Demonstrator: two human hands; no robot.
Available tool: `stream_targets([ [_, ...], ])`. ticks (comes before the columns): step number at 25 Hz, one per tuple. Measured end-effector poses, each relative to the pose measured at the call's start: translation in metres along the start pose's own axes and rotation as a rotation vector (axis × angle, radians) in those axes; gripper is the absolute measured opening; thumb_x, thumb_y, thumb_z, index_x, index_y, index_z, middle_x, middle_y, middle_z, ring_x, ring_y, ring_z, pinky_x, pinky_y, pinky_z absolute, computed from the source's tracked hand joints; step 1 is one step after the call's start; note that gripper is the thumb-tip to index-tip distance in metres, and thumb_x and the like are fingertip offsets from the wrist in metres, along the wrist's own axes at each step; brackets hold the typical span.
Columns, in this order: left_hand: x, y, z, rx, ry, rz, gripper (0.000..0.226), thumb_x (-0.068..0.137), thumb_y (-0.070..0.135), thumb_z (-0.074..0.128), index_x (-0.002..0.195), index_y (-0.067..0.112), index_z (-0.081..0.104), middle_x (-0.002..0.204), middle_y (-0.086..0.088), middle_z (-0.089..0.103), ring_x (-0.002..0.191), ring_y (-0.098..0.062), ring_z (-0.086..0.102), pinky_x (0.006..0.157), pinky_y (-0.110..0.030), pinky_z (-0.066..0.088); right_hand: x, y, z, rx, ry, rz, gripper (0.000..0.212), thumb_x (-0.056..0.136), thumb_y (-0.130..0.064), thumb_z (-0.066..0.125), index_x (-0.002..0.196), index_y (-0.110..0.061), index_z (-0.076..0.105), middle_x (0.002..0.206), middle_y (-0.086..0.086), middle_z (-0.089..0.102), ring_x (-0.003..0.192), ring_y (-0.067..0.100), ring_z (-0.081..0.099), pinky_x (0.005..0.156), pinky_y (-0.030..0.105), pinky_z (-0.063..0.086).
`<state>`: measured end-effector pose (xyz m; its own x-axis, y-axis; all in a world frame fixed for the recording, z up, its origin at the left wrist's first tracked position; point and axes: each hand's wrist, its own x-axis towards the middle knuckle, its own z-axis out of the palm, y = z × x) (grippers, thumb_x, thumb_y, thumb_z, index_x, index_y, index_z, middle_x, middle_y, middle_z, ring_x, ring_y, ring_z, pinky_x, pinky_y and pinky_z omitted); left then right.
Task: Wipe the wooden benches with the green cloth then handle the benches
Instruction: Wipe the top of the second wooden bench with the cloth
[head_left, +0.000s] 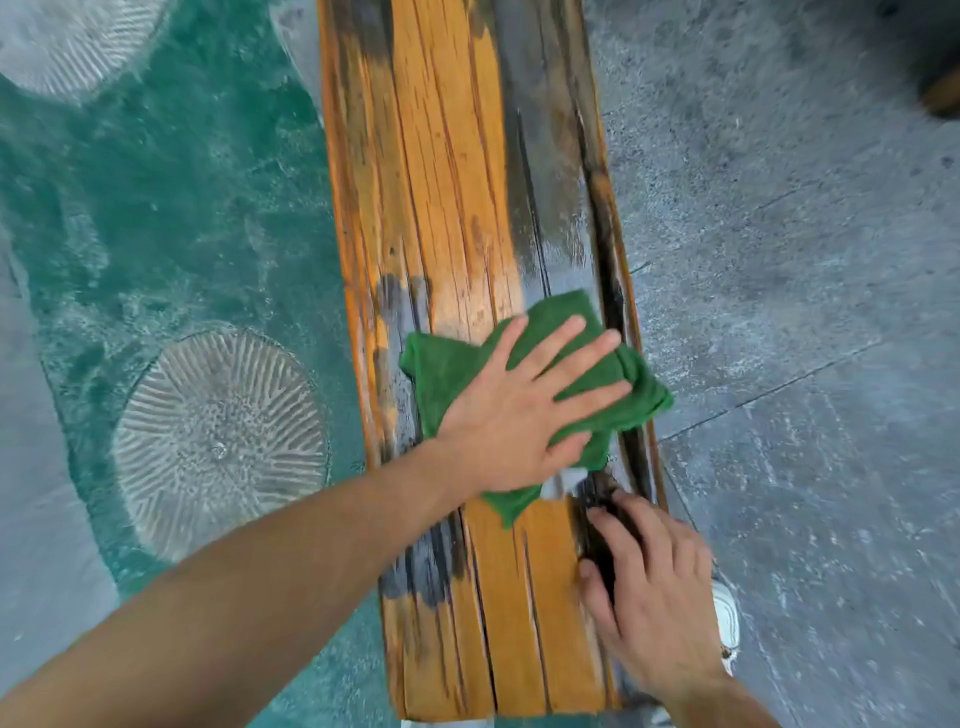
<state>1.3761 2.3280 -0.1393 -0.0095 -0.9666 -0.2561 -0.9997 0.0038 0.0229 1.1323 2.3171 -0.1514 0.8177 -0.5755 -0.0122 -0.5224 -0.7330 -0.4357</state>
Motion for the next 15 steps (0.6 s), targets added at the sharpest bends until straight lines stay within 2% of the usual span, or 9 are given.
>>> stream_targets([
  [2, -0.078, 0.021, 0.022, -0.001, 0.004, -0.065, 0.063, 0.102, 0.058, 0.033, 0.160, 0.039, 0.020, 0.172, -0.004, 0.000, 0.157, -0.033, 0.005, 0.122, -0.066, 0.004, 0.054, -0.002, -0.007, 0.080, 0.059, 0.134, 0.043, 0.094, -0.036, 0.046, 0.131, -0.015, 0.048, 0.137, 0.011, 0.046, 0.109, 0.039, 0.053, 0.090, 0.051, 0.043],
  [5, -0.123, 0.020, 0.037, 0.039, 0.002, -0.090, 0.067, 0.099, 0.060, 0.038, 0.160, 0.039, 0.016, 0.172, -0.003, 0.003, 0.156, -0.033, 0.012, 0.121, -0.066, 0.004, 0.170, -0.015, -0.005, 0.151, 0.147, 0.274, 0.047, 0.093, -0.034, 0.048, 0.136, -0.013, 0.047, 0.142, 0.012, 0.044, 0.121, 0.039, 0.048, 0.099, 0.052, 0.040],
  [8, -0.082, -0.015, 0.022, -0.102, 0.057, -0.256, 0.062, 0.100, 0.056, 0.036, 0.158, 0.041, 0.021, 0.171, -0.001, 0.010, 0.156, -0.031, 0.014, 0.119, -0.068, 0.018, 0.230, -0.040, 0.017, 0.080, 0.154, 0.343, 0.054, 0.096, -0.040, 0.041, 0.145, -0.017, 0.041, 0.152, 0.007, 0.039, 0.134, 0.036, 0.038, 0.108, 0.054, 0.031],
  [12, 0.018, -0.141, 0.000, -0.214, 0.209, -0.599, 0.058, 0.103, 0.055, 0.021, 0.160, 0.042, 0.015, 0.172, 0.003, -0.001, 0.158, -0.025, -0.001, 0.123, -0.064, 0.007, 0.230, -0.033, 0.030, 0.042, 0.187, 0.348, 0.056, 0.098, -0.043, 0.038, 0.147, -0.016, 0.040, 0.155, 0.008, 0.039, 0.140, 0.038, 0.032, 0.115, 0.056, 0.028],
  [14, 0.059, -0.204, -0.014, -0.334, 0.220, -0.848, 0.059, 0.105, 0.053, 0.023, 0.161, 0.038, 0.014, 0.172, 0.005, -0.006, 0.157, -0.022, -0.009, 0.124, -0.062, 0.006, 0.229, -0.037, 0.031, -0.012, 0.173, 0.348, 0.058, 0.099, -0.044, 0.038, 0.149, -0.016, 0.036, 0.157, 0.010, 0.036, 0.143, 0.039, 0.029, 0.117, 0.057, 0.026],
  [15, 0.067, -0.214, -0.014, -0.349, 0.204, -0.903, 0.059, 0.106, 0.052, 0.023, 0.162, 0.034, 0.015, 0.172, 0.004, -0.008, 0.157, -0.023, -0.010, 0.124, -0.062, 0.007, 0.233, -0.038, 0.033, -0.044, 0.166, 0.345, 0.059, 0.099, -0.045, 0.039, 0.150, -0.016, 0.034, 0.157, 0.011, 0.035, 0.144, 0.040, 0.028, 0.117, 0.057, 0.025],
])
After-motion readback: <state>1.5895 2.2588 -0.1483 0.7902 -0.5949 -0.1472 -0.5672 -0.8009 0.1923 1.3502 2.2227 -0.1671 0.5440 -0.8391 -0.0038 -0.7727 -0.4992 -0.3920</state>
